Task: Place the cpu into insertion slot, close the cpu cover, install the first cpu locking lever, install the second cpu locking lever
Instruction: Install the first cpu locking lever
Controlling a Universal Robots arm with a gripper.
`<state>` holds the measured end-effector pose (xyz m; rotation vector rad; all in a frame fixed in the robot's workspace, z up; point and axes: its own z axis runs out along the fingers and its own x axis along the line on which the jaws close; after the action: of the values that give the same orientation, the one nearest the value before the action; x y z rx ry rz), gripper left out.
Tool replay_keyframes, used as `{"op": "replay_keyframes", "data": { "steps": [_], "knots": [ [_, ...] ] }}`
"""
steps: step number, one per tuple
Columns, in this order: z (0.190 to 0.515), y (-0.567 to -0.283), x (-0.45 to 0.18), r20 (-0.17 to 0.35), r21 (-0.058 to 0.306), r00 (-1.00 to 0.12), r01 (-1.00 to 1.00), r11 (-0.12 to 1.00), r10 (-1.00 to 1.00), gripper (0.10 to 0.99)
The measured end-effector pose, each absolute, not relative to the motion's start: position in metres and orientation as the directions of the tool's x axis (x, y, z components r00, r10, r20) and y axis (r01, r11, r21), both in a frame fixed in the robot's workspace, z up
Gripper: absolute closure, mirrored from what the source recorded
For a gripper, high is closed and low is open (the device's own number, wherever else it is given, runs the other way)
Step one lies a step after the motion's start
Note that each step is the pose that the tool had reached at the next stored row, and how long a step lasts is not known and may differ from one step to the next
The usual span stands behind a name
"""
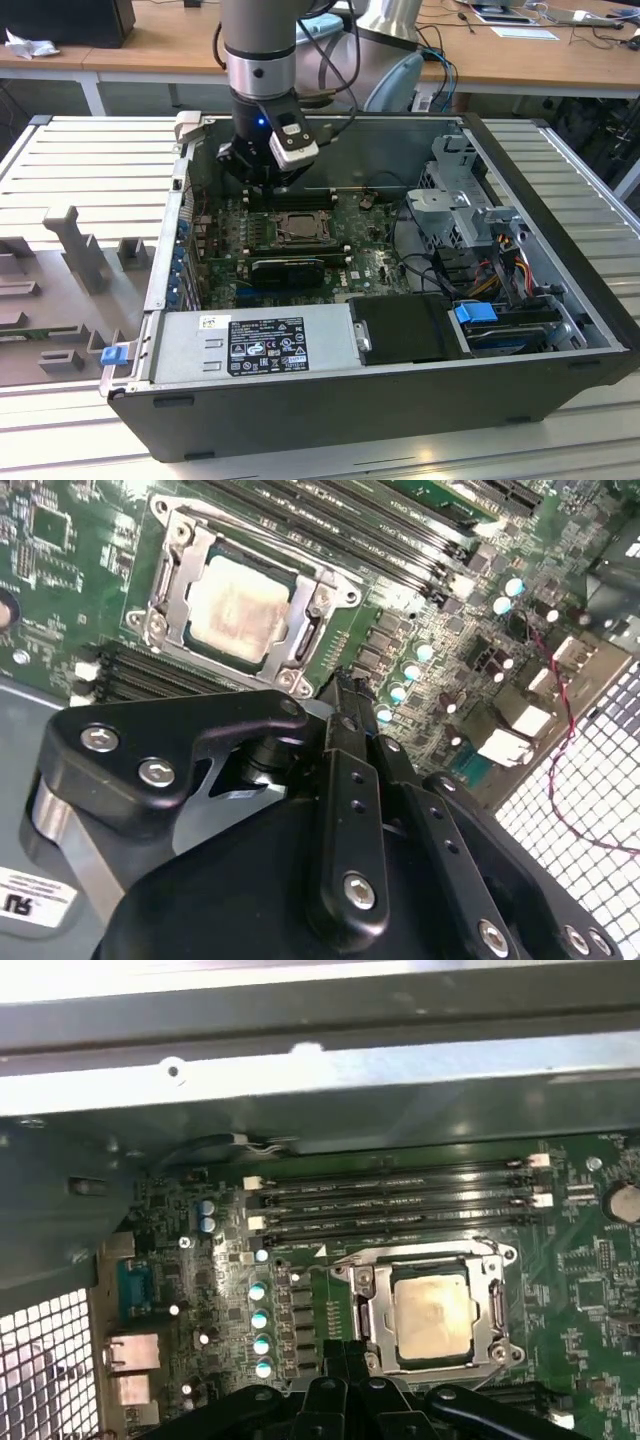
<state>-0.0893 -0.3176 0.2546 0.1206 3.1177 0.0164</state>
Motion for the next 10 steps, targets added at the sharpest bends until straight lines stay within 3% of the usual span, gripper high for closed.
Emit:
{"op": "replay_keyframes", "data": {
  "steps": [10],
  "knots": [
    [0.254, -0.290, -0.114, -0.021, 0.011, -0.997, 0.069, 0.998, 0.069, 0.980]
  ]
}}
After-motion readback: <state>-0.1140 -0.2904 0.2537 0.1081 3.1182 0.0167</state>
